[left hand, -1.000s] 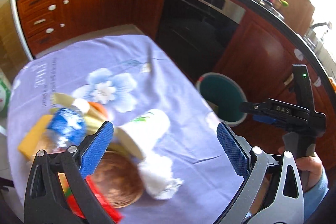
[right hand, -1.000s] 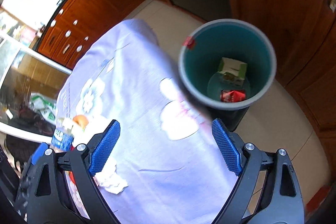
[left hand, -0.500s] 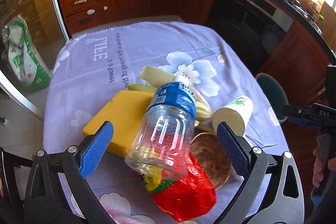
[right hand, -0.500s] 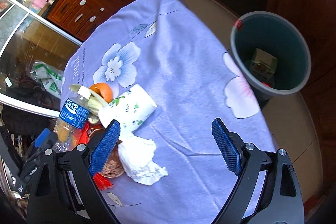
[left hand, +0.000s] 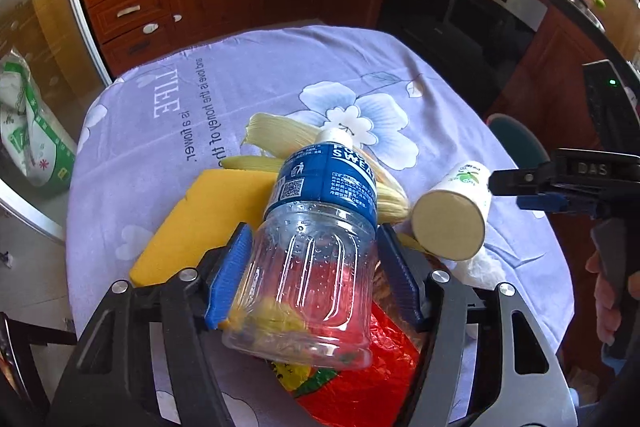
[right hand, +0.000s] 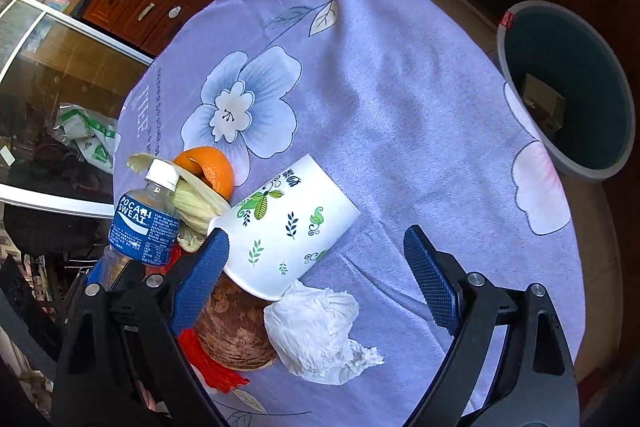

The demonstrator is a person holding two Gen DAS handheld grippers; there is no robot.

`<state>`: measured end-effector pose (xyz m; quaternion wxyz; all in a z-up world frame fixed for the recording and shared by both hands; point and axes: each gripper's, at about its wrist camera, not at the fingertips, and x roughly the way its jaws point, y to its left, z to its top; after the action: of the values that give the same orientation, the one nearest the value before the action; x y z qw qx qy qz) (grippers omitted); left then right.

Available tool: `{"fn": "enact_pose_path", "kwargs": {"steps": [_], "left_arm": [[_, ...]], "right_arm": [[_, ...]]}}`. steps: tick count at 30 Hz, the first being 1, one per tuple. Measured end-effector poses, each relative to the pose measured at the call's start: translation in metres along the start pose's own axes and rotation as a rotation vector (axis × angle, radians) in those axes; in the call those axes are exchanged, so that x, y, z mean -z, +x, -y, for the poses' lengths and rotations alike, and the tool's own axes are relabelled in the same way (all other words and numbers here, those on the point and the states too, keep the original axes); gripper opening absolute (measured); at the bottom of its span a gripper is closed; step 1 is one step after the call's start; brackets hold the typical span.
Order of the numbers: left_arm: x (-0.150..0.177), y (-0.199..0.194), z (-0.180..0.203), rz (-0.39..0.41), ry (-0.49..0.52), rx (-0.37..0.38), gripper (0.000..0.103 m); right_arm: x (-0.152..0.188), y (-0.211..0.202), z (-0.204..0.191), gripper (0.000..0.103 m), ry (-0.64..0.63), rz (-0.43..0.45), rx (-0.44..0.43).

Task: Collect trash
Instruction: 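Grasp the clear water bottle with the left tool while the right tool grasps the paper cup, then carry the bottle and paper cup over the bin and release both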

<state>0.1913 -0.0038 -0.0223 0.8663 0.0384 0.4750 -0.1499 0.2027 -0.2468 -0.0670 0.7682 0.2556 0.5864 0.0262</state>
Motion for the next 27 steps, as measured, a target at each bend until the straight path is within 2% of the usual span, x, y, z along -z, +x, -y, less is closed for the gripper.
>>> {"fn": "enact_pose_path", "kwargs": {"steps": [4,12,14,16,18,27], "left_arm": [[0.007,-0.001,0.001,-0.010,-0.013,0.046,0.065],[0.008,0.009,0.000,-0.050,0.001,0.039,0.070],[0.008,0.011,0.001,-0.055,0.001,0.035,0.071],[0.007,0.012,0.001,-0.053,-0.001,0.035,0.071],[0.007,0.008,0.002,-0.033,-0.006,0.023,0.068],[0.000,-0.026,0.003,0.042,-0.065,0.007,0.066]], "right_arm": [[-0.004,0.015,-0.007,0.085,0.010,-0.024,-0.019],[-0.005,0.043,-0.020,0.085,-0.012,-0.051,-0.069],[-0.004,0.045,-0.021,0.079,-0.025,-0.042,-0.088],[-0.004,0.042,-0.024,0.068,-0.050,-0.022,-0.095],[-0.005,0.037,-0.027,0.063,-0.074,-0.014,-0.109],[-0.014,-0.009,-0.018,0.062,-0.107,0.097,-0.144]]}}
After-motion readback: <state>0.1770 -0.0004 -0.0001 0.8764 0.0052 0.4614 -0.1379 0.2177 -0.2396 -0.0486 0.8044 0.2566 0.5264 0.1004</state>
